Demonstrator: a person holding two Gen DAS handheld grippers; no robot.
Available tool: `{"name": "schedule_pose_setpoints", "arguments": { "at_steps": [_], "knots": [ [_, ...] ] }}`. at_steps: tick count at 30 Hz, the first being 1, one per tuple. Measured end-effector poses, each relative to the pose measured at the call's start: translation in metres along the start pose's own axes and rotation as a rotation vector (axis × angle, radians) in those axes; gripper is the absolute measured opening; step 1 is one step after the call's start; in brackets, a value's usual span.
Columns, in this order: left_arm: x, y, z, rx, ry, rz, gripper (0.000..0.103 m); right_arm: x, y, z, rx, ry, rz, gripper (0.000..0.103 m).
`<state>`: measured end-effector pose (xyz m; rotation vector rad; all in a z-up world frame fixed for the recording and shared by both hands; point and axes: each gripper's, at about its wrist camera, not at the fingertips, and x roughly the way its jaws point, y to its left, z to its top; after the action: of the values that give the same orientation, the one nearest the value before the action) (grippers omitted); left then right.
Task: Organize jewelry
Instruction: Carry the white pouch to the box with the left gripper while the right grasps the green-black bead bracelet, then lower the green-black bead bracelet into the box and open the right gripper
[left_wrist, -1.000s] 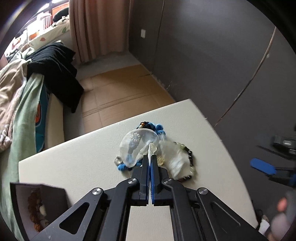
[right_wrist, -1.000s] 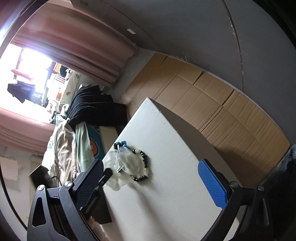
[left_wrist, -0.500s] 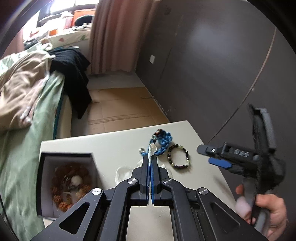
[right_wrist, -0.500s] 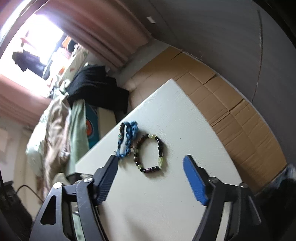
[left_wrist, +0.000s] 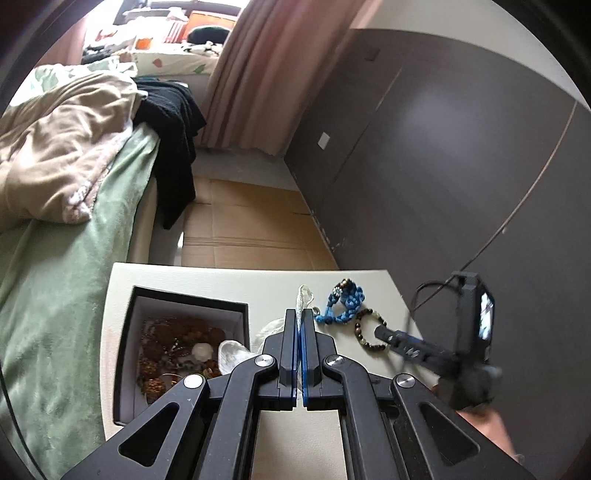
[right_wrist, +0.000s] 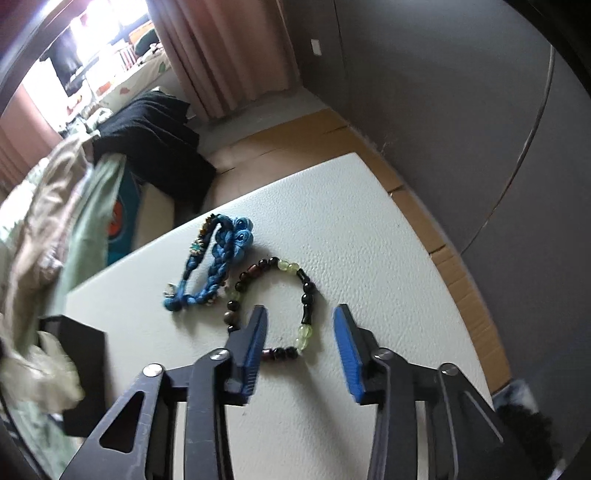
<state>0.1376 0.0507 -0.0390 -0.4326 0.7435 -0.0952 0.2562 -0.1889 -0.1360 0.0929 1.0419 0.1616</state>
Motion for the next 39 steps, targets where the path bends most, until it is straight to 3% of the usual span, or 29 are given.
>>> {"name": "schedule_pose_setpoints", "arguments": {
  "at_steps": [4, 6, 8, 12, 18, 24, 25, 27, 29, 30, 39],
  "knots": [
    [-0.008, 0.006, 0.002, -0.013, -0.012, -0.006, 0.000, 0.002, 0.018, -0.006, -0.113, -0.035, -0.155, 0.020],
    [-0.014, 0.009, 0.003, -0.013, -0.022, -0.006, 0.000, 0.000, 0.023, -0.009, -0.145, -0.035, -0.153, 0.010],
    [-0.022, 0.013, 0.003, -0.018, -0.040, -0.007, 0.000, -0.003, 0.024, -0.010, -0.162, -0.015, -0.139, 0.010],
    [-0.041, 0.022, 0.009, -0.039, -0.099, -0.002, 0.000, -0.011, 0.015, -0.011, -0.113, 0.010, -0.035, 0.009],
    [-0.045, 0.034, 0.012, -0.081, -0.121, 0.019, 0.000, -0.046, 0.011, -0.006, -0.061, -0.059, 0.095, 0.009],
    [-0.028, 0.053, 0.012, -0.163, -0.045, 0.053, 0.002, -0.060, 0.021, -0.001, -0.028, -0.096, 0.244, 0.009],
    [-0.024, 0.056, 0.012, -0.177, -0.027, 0.051, 0.005, -0.063, 0.022, -0.002, -0.021, -0.099, 0.267, 0.009],
    [-0.016, 0.061, 0.010, -0.206, 0.021, 0.041, 0.025, -0.065, 0.026, -0.002, -0.013, -0.102, 0.292, 0.009],
    [-0.013, 0.063, 0.007, -0.218, 0.035, 0.046, 0.076, -0.068, 0.028, -0.003, -0.006, -0.105, 0.327, 0.009],
    [-0.016, 0.062, 0.006, -0.218, 0.016, 0.051, 0.082, -0.069, 0.032, 0.000, -0.003, -0.108, 0.350, 0.009],
    [-0.029, 0.069, 0.008, -0.204, -0.018, 0.114, 0.085, -0.088, 0.063, 0.000, -0.005, -0.145, 0.577, 0.009]
  ]
}}
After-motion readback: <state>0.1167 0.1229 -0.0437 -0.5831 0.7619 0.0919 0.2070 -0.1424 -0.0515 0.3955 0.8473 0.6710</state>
